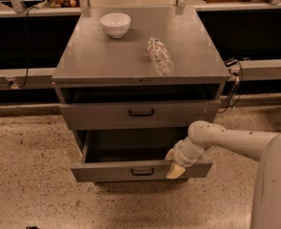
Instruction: Open middle drawer
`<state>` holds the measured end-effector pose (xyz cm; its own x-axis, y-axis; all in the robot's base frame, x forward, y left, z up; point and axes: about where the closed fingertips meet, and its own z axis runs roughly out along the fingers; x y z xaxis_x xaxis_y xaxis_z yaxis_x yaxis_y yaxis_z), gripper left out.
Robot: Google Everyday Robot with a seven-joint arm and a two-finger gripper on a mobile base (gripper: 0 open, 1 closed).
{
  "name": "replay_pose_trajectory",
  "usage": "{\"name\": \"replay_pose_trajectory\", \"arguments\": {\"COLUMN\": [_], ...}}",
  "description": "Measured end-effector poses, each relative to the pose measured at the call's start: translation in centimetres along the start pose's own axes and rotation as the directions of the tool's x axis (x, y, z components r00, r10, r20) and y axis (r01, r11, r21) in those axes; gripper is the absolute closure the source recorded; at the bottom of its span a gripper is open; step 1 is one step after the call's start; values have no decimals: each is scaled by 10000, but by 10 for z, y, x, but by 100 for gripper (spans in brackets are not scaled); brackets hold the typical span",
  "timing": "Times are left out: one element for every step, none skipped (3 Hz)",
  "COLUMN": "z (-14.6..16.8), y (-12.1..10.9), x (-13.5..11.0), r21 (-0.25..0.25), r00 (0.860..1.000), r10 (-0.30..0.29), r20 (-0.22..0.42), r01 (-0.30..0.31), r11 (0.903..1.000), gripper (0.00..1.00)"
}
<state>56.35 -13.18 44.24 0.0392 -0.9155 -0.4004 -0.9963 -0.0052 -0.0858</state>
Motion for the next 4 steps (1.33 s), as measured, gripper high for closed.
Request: {"name": "replay_pose_trajectory", "arguments": {"z": [-7,-13,-28,-41], "y": [4,5,-9,-32], "x": [-9,-20,-33,-44], "r21": [3,41,679,1477], "r00": [9996,9981,9974,9961], "r10": [-263,-591,-712,-800], "r20": [119,151,112,363], "r01": [263,591,702,739], "r11": [9997,9982,9952,9863], "gripper": [41,23,1,0]}}
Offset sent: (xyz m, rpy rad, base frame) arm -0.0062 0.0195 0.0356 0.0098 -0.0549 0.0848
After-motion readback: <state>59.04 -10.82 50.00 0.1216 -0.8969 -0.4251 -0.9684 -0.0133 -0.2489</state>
